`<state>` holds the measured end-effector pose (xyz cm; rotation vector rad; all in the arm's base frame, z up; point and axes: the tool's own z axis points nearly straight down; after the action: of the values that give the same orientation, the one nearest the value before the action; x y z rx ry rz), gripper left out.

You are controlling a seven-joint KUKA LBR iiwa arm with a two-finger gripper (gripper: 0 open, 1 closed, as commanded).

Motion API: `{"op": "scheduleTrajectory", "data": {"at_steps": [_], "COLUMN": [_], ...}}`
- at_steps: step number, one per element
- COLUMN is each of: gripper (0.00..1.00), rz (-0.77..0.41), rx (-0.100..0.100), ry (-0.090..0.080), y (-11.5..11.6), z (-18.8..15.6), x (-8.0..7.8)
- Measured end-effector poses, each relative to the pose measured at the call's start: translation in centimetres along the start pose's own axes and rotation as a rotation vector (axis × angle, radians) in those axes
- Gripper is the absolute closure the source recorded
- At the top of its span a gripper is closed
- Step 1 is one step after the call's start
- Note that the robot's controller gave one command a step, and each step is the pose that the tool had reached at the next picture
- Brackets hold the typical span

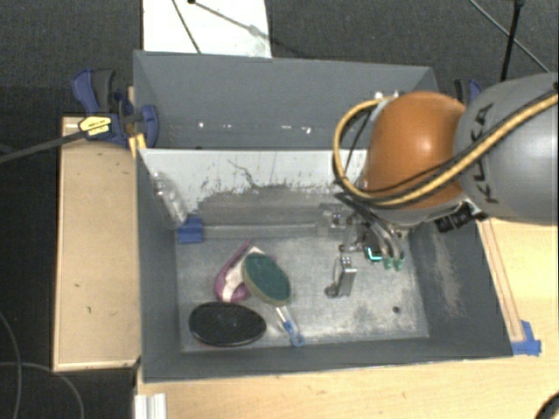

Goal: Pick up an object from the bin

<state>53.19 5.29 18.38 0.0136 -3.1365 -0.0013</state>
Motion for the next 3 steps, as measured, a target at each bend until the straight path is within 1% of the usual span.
{"op": "scheduleTrajectory", "data": {"at_steps": [1, 2, 3], "gripper": [0.0, 0.0, 0.0], "rz": [-0.184, 0.027, -0.031], "rx": [-0.001, -0.001, -0.001], "ry": [-0.003, -0.019, -0.031], "y": [8.4, 14.9, 16.1], "z": [3.8, 10.8, 10.7], "x": [3.1, 2.3, 4.4]}}
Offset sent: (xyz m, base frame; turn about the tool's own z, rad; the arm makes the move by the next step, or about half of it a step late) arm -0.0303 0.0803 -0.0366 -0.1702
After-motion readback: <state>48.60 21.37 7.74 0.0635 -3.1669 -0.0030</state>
